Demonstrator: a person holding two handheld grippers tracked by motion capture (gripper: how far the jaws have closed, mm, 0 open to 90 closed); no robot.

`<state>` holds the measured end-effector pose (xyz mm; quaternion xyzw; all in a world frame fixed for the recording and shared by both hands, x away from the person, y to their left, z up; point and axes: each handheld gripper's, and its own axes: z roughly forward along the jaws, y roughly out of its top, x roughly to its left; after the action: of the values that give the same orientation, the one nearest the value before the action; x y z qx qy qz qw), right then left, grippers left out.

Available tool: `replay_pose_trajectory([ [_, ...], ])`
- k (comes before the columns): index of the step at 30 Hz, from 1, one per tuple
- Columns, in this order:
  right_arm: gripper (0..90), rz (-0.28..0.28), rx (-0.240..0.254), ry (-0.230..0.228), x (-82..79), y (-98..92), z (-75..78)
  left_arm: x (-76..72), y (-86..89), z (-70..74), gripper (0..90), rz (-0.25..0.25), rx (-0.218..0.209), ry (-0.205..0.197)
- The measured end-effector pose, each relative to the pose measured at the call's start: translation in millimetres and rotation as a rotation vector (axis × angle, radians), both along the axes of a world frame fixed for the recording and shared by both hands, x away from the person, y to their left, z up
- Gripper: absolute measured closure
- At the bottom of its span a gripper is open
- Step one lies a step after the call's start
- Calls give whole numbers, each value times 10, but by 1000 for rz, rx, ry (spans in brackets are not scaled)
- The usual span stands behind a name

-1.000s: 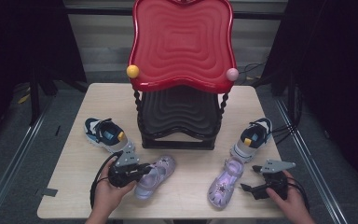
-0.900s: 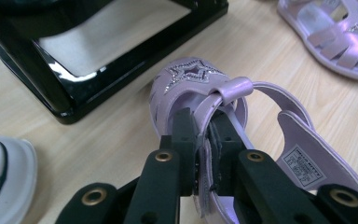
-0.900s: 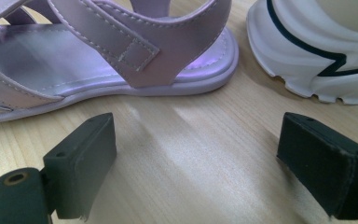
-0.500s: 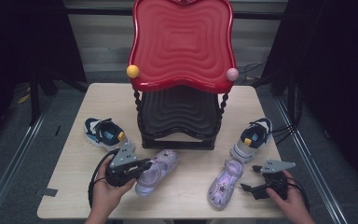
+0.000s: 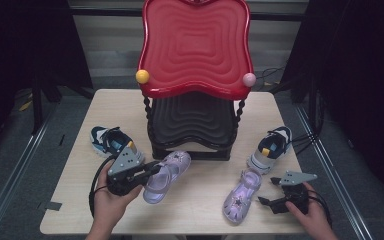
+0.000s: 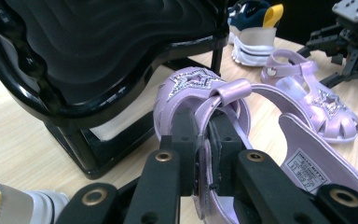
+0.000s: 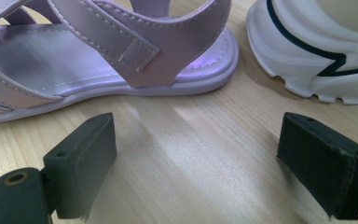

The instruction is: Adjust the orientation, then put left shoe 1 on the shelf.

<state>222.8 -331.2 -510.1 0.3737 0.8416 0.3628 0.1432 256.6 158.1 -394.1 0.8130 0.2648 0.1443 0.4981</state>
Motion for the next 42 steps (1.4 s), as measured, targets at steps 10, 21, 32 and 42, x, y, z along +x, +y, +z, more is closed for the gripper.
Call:
replay_pose_trajectory([
  [10,109,0,0,0,0,-1,0,81,-62,214,828,0,-11,-32],
  [21,109,0,0,0,0,0,0,218,-177,357,827,51,-28,-81],
  [32,108,0,0,0,1,1,0,349,-295,376,826,111,-16,-116],
  [42,108,-1,0,0,1,2,0,492,-443,367,827,179,-31,-155],
])
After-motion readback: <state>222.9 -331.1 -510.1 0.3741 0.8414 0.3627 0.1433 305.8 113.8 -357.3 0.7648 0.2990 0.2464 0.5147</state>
